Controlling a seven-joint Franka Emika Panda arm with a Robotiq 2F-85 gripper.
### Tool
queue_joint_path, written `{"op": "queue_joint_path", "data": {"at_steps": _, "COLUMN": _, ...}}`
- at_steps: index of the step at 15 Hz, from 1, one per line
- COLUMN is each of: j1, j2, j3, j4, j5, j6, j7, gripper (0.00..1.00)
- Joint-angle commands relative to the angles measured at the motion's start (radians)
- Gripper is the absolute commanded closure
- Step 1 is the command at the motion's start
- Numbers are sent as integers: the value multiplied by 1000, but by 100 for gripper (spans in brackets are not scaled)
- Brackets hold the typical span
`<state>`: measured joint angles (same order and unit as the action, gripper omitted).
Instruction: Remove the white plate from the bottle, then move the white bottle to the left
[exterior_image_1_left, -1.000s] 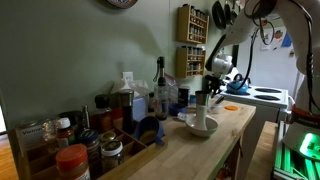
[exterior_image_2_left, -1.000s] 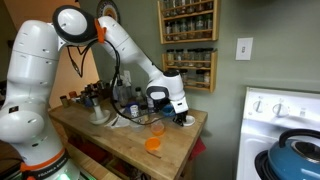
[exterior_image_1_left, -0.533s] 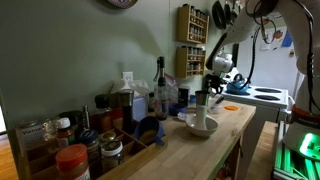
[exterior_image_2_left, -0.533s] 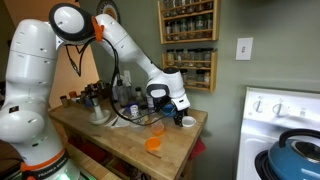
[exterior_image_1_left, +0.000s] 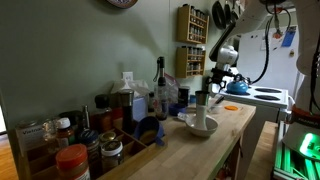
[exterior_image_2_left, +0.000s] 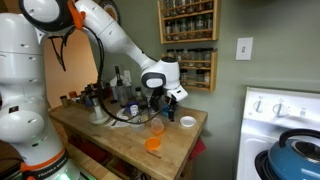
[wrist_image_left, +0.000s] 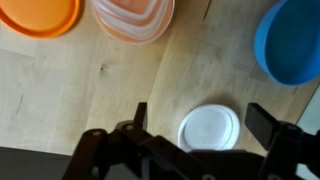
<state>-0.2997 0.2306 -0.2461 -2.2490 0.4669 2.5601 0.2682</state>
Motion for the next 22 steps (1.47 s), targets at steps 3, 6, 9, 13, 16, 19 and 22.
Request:
{"op": "queue_joint_path", "data": {"at_steps": 3, "j1": 0, "j2": -205, "j3": -4, "j4": -110, "j5": -90, "j6": -195, "j7": -182, "gripper": 0}}
{"op": "queue_joint_path", "data": {"at_steps": 6, "j1": 13, "j2": -272, "j3": -4, "j4": -133, "j5": -108, "j6": -273, "j7": -205, "gripper": 0}}
{"op": "queue_joint_path", "data": {"at_steps": 9, "j1": 33, "j2": -347, "j3": 8, "j4": -179, "j5": -108, "j6": -313, "j7": -176, "gripper": 0}}
{"op": "queue_joint_path", "data": {"at_steps": 13, "j1": 62, "j2": -430, "j3": 41, "j4": -255, "j5": -119, "j6": -274, "j7": -106, "gripper": 0}}
{"op": "queue_joint_path", "data": {"at_steps": 16, "j1": 80, "j2": -492, "j3": 85, "j4": -321, "j5": -149, "j6": -216, "j7": -32, "gripper": 0}}
{"op": "queue_joint_path", "data": {"at_steps": 19, "j1": 95, "j2": -536, "j3": 134, "j4": -363, "j5": -180, "j6": -197, "j7": 55, "gripper": 0}}
{"op": "queue_joint_path", "data": {"at_steps": 22, "j1": 110, "j2": -560, "j3": 190, "j4": -397, "j5": -214, "j6": -153, "j7": 134, "gripper": 0}}
